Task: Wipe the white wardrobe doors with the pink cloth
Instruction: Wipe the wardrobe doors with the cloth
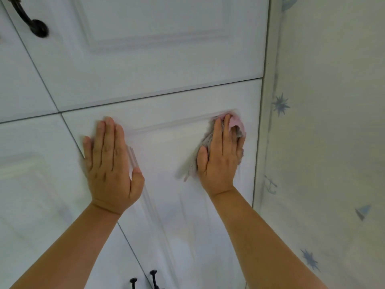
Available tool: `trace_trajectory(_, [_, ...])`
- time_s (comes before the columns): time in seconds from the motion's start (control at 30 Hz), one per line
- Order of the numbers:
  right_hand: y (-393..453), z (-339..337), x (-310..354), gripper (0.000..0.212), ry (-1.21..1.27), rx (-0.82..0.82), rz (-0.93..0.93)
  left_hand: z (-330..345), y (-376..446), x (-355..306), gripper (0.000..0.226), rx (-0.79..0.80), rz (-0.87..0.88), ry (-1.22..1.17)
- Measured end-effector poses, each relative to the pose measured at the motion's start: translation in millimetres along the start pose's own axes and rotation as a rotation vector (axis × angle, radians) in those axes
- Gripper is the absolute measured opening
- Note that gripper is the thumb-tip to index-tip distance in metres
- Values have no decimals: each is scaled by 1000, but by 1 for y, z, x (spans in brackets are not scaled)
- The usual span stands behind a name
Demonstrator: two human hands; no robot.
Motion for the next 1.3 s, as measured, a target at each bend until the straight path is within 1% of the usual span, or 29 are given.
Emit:
trace_trajectory(0.1, [-11, 8, -4, 62, -17, 0, -13, 2, 1, 0, 70, 4, -5, 36])
trace_trajectory(0.17, [-56, 17, -12, 60, -13, 70, -2, 3, 1, 0, 69, 5, -6, 60])
trace_trajectory(0.27, [-130, 18, -22, 60, -15, 224, 24, 3, -2, 2, 69, 5, -18, 73])
trace_trajectory(0.33, [-142, 13, -25, 61, -40, 239, 8, 2, -2, 1, 69, 2, -24, 74])
trace_trajectory(0.4, [-122, 8, -23, 62, -50, 199, -20, 2, -2, 0, 69, 3, -19, 73])
trace_trajectory(0.53, [-34, -1, -9, 60, -84, 73, -78, 3, -3, 1, 67, -1, -14, 78])
trace_trajectory(0.6, [3, -4, 1, 61, -75, 9, -58, 3, -3, 0, 66, -17, -10, 79])
trace_trajectory(0.67, [16, -1, 19, 61, -56, -13, -50, 4, -2, -2, 66, -30, -6, 86])
trace_trajectory(0.7, [12, 4, 32, 61, -53, 0, -108, 4, -1, -3, 65, -33, -5, 85])
trace_trajectory(0.77, [-21, 20, 59, 60, -42, 67, -338, 4, 1, -3, 65, -37, -7, 96])
trace_trajectory(0.8, [-46, 29, 68, 57, -18, 119, -463, 4, 1, -2, 64, -39, -6, 105])
trace_trajectory(0.87, [-102, 40, 69, 56, 25, 288, -658, 5, 0, -1, 63, -35, -9, 103])
trace_trajectory(0.93, [-151, 42, 54, 67, 9, 479, -781, 4, -1, -1, 62, -34, -9, 98])
trace_trajectory(0.97, [-166, 40, 45, 74, -3, 540, -814, 5, -1, -2, 61, -31, -9, 96])
trace_trajectory(1.0, [-173, 36, 37, 80, -9, 559, -834, 5, -1, -3, 59, -26, -10, 95])
trace_trajectory(1.03, [-170, 32, 32, 84, 3, 536, -833, 6, -1, -2, 58, -15, -15, 93])
trace_trajectory(1.07, [-159, 26, 28, 82, 34, 492, -800, 7, 0, -3, 57, -4, -22, 84])
trace_trajectory(1.17, [-89, 11, 46, 70, 154, 269, -628, 5, 2, -3, 54, 12, -48, 61])
trace_trajectory(1.23, [-41, 9, 81, 63, 218, 150, -599, 2, 2, 0, 54, 31, -50, 17])
trace_trajectory(1.3, [-11, 13, 111, 55, 249, 83, -604, -1, 3, 3, 56, 62, -52, -53])
Point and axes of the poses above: each hand's wrist, its own y-axis towards the middle knuckle, its own z-axis out of the palm, x = y × z, the point moved 8 cm from there along y, towards the middle knuckle, and after that the axes turned 13 degrees about -z, right-handed, at the moved point
